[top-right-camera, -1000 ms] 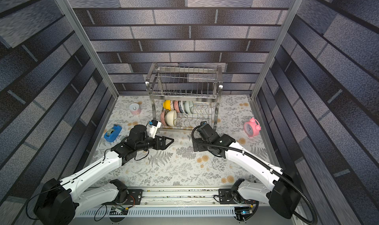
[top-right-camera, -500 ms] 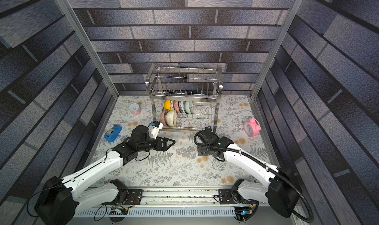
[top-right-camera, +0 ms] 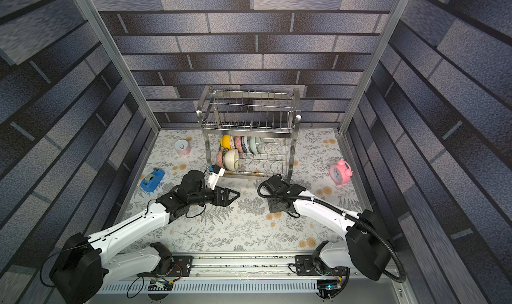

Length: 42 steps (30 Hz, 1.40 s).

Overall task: Load bowls into a dish rack
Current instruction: Pick up the bowl from the middle-right of the table.

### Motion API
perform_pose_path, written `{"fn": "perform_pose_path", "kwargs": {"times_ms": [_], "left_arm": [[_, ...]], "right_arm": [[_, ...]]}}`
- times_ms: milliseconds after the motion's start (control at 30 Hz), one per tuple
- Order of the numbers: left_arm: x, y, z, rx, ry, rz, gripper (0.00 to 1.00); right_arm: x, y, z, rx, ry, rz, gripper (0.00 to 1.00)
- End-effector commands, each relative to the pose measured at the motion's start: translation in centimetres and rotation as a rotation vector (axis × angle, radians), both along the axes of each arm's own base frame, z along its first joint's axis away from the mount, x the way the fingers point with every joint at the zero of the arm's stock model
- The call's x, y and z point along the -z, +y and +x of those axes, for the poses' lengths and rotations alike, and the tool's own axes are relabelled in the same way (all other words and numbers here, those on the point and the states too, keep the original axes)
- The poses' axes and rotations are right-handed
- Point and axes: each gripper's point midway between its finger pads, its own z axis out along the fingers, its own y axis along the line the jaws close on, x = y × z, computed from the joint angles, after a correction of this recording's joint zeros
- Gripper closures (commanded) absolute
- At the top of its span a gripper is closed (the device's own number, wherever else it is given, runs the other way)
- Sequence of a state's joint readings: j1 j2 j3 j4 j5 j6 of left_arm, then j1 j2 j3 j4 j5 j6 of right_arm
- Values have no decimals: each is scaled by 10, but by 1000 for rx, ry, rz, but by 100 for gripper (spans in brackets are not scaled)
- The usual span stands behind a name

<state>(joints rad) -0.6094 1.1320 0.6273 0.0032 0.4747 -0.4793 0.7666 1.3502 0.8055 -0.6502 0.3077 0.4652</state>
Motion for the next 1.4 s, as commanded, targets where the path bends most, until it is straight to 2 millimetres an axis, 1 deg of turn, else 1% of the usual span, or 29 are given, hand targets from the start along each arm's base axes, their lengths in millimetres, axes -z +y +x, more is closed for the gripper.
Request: {"fn": "perform_pose_path", "kwargs": {"times_ms": [0, 167, 233, 300, 400, 567, 767, 933, 1033, 1200, 1367], "left_arm": [[-18, -12, -4, 56, -21, -56, 0], [-22, -16, -10, 86, -17, -63, 0], [-21, -17, -12, 95, -11, -65, 0], [-20, -16, -12, 95, -8, -62, 0], [-18, -15, -12, 91, -5, -54, 0], [-18, -16, -11, 89, -2, -50, 0], [-19, -17, -9, 91, -2, -49, 0], [-18, -17, -9, 89, -1, -43, 0], [-18, -17, -9, 89, -4, -41, 0], [-18, -15, -9, 80, -8, -37, 0], [-20, -14, -9, 78, -16, -38, 0]], "right_arm": [[2, 2, 7, -25, -7, -41, 36], [11, 5, 11, -33, 4, -60, 47], [14, 6, 12, -32, 11, -65, 51], [17, 6, 13, -28, 16, -70, 58], [20, 5, 13, -21, 16, -70, 64], [17, 2, 17, -11, -3, -83, 72], [12, 0, 21, -10, -18, -98, 78], [10, 0, 24, -7, -27, -98, 89], [9, -1, 24, -6, -28, -100, 99], [5, -2, 24, -8, -32, -103, 100], [-3, 6, 23, -29, -43, -46, 100]]}}
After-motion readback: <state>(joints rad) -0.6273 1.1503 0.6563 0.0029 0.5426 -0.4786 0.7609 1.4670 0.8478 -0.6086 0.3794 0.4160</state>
